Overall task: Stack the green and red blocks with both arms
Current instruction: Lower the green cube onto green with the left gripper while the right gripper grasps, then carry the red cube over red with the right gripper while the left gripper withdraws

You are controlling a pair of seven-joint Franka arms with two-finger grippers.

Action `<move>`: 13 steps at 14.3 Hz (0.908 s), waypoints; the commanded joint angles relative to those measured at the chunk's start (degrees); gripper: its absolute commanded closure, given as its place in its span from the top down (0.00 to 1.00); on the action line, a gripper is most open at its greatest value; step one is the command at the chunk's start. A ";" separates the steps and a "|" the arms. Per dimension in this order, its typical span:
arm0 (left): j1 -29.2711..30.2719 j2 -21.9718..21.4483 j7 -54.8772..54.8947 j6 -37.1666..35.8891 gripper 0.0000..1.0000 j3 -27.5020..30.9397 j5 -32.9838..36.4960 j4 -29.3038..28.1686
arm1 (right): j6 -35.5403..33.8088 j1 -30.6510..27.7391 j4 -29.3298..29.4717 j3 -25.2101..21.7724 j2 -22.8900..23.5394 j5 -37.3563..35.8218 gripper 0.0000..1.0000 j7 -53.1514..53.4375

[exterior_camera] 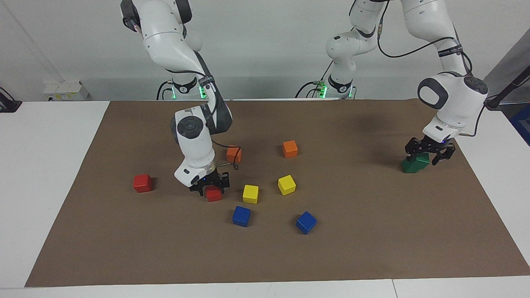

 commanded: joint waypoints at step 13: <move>-1.19 -6.19 -10.89 -23.58 1.00 -0.31 2.03 15.78 | -30.37 -19.50 16.82 -0.03 -8.05 0.73 0.00 -26.36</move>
